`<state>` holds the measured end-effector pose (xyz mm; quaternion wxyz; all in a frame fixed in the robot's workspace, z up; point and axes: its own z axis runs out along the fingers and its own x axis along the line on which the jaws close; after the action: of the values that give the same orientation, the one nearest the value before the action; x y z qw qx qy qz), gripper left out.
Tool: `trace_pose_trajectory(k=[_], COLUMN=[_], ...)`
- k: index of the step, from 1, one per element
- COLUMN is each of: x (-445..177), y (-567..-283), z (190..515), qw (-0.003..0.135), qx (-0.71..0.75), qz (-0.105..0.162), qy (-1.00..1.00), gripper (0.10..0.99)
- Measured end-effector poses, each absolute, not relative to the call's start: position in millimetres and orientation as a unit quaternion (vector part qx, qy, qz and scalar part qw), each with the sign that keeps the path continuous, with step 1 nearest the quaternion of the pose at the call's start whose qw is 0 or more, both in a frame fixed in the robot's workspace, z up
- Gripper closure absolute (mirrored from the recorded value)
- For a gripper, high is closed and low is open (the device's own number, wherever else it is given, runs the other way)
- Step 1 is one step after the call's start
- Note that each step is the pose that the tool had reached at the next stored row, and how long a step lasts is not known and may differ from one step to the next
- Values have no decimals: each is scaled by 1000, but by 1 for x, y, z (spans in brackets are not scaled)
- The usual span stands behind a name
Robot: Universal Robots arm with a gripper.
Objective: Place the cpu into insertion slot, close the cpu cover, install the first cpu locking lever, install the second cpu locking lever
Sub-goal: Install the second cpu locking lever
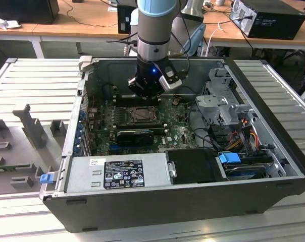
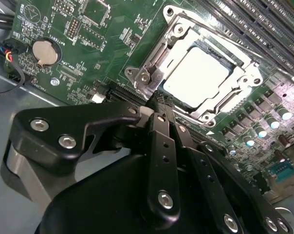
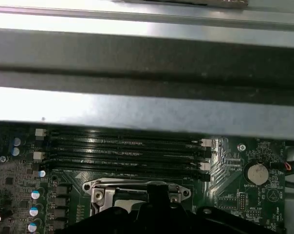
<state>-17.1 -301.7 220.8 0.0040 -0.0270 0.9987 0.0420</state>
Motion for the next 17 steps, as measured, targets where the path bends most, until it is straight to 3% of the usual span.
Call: trace_pose_trajectory(k=[6, 13, 17], x=[-17, -18, -18], y=[-303, -304, -306], z=[224, 266, 272], qw=[4, 4, 5], qx=[-27, -27, -27], qz=[42, 42, 42], qy=[999, 999, 999], gripper=[980, 980, 980])
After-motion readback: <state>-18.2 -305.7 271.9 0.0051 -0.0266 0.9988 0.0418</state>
